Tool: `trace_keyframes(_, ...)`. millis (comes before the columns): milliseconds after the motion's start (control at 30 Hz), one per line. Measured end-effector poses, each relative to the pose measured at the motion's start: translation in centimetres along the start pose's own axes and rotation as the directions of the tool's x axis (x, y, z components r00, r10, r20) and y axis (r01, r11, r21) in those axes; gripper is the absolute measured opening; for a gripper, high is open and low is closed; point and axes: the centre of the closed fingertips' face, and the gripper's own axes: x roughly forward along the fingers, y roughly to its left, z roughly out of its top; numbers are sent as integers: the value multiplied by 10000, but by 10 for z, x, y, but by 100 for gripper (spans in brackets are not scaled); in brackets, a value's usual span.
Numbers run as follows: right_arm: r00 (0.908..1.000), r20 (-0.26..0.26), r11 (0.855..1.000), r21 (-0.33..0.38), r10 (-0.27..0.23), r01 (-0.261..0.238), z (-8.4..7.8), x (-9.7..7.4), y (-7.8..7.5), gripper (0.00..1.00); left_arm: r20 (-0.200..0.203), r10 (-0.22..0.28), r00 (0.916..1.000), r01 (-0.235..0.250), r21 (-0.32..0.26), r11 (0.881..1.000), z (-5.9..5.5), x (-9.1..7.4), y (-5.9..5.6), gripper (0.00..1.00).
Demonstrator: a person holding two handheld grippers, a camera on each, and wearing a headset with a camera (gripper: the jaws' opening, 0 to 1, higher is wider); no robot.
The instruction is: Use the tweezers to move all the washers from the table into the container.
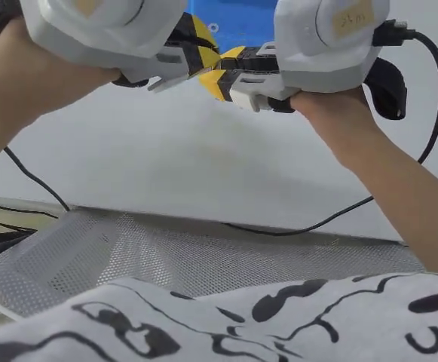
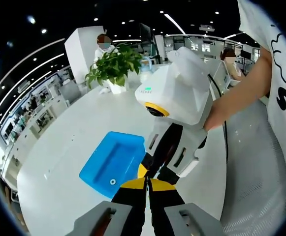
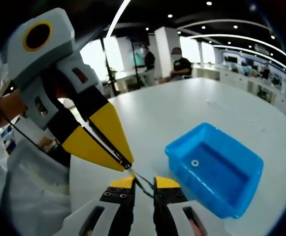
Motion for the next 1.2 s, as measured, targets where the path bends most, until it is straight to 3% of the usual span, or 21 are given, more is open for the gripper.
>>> trace_keyframes(300,9998,-174,10000,38,38,-38,-8,3,0,10,-141,72,9999,-73,-27,10000,-7,8,0,0)
trace_keyframes(700,10000,-95,10000,10,-12,12,-9,4,-1,8,28,171,9998,-170,-247,9996,-3,9,1,0)
trace_keyframes(833,9991,-277,9971,-703,-320,300,-10,3,-3,6,-28,185,9998,-186,-51,9998,0,11,-1,0)
trace_keyframes(1200,9968,-515,9906,-1258,-613,544,-12,3,-2,5,-119,296,9995,-294,152,9995,-1,13,-3,0)
